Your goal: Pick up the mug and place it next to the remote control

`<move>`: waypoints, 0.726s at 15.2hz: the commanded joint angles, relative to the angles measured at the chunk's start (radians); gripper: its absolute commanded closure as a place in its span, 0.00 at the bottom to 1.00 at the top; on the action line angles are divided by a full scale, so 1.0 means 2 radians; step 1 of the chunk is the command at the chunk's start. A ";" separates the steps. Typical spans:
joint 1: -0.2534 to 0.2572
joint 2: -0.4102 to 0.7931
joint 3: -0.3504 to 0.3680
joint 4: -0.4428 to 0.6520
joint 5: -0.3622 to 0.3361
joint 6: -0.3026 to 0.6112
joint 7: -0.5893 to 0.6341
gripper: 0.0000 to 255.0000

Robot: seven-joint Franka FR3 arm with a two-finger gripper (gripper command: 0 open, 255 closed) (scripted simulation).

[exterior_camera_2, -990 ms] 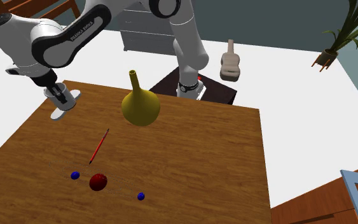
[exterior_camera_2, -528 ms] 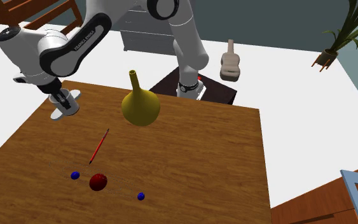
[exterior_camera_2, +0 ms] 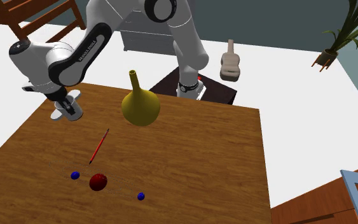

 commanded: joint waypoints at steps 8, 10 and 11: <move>0.000 0.004 0.000 -0.008 -0.001 0.012 0.001 1.00; 0.000 0.004 0.000 -0.008 -0.001 0.012 0.001 0.00; 0.000 0.004 0.000 -0.008 -0.001 0.012 0.001 0.00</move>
